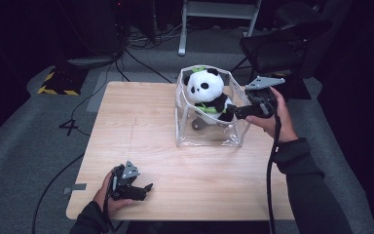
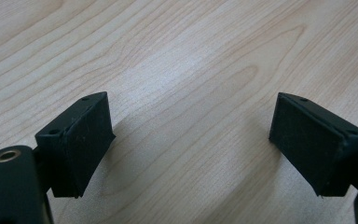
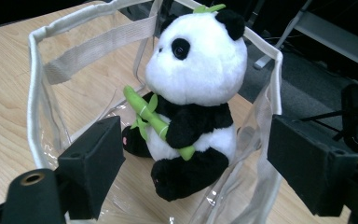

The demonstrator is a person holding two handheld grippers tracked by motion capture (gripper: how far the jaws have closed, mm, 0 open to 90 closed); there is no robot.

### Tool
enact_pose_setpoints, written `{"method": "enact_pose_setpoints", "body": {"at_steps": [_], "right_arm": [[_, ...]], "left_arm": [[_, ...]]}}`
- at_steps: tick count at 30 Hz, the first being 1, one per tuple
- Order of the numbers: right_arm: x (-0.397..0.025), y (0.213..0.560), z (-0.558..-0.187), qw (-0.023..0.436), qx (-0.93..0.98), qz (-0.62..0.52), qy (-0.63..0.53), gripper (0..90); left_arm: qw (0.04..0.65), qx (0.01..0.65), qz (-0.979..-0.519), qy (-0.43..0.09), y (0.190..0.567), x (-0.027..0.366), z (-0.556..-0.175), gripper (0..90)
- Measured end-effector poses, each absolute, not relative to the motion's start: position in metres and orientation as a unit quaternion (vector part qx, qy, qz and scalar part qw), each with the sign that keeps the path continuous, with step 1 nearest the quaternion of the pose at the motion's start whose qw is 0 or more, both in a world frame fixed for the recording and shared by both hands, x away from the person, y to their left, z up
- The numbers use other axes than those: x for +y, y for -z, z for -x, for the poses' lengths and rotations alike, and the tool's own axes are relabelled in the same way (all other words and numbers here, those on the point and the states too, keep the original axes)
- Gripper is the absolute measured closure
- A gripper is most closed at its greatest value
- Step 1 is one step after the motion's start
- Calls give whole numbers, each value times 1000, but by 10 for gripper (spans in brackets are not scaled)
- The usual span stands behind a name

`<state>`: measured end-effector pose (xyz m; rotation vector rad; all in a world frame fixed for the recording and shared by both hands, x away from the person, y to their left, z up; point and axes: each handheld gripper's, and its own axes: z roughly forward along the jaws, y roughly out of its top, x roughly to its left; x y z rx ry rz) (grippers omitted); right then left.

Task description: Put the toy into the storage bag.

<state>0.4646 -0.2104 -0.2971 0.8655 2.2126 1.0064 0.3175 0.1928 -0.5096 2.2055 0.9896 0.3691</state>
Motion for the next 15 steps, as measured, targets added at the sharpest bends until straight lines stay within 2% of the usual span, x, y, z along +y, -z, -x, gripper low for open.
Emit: {"method": "enact_pose_setpoints", "body": {"at_steps": [15], "right_arm": [[-231, 290, -447, 288, 818, -317, -383, 185]], "left_arm": [[341, 380, -848, -143, 510, 193, -318, 133]]}}
